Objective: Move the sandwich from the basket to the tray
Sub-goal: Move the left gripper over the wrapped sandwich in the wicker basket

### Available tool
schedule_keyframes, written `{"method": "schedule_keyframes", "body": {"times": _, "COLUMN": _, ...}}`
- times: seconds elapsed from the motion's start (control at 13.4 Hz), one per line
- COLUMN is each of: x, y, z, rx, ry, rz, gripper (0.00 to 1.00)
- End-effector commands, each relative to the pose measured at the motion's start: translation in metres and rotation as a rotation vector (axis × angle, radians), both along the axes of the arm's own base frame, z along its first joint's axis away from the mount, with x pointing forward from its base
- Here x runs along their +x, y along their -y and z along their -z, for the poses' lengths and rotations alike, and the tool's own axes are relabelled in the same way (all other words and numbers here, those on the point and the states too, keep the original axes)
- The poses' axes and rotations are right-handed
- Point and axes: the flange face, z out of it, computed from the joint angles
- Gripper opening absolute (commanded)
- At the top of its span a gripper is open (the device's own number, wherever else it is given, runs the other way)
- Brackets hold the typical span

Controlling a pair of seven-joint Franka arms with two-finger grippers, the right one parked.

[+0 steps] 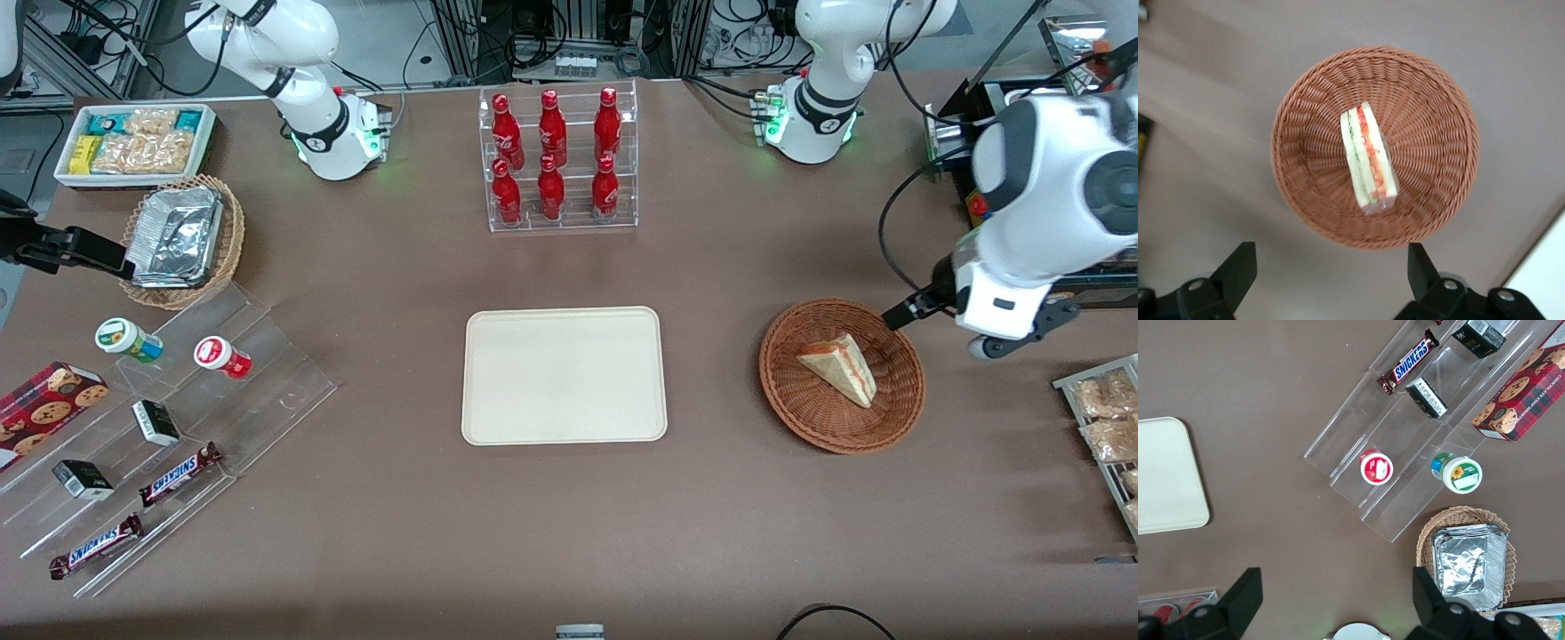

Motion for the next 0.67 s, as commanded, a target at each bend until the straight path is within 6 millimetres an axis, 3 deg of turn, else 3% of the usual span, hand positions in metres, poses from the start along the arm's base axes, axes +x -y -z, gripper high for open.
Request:
{"method": "schedule_keyframes", "body": {"times": 0.0, "x": -0.019, "y": 0.018, "z": 0.028, "rx": -0.004, "ry": 0.094, "rz": -0.203, "gripper": 1.0}}
{"method": "schedule_keyframes", "body": {"times": 0.3, "x": -0.025, "y": 0.021, "z": 0.082, "rx": -0.018, "ry": 0.125, "rz": -0.309, "gripper": 1.0}}
{"method": "schedule_keyframes", "body": {"times": 0.6, "x": -0.03, "y": 0.021, "z": 0.119, "rx": -0.032, "ry": 0.157, "rz": -0.312, "gripper": 1.0}}
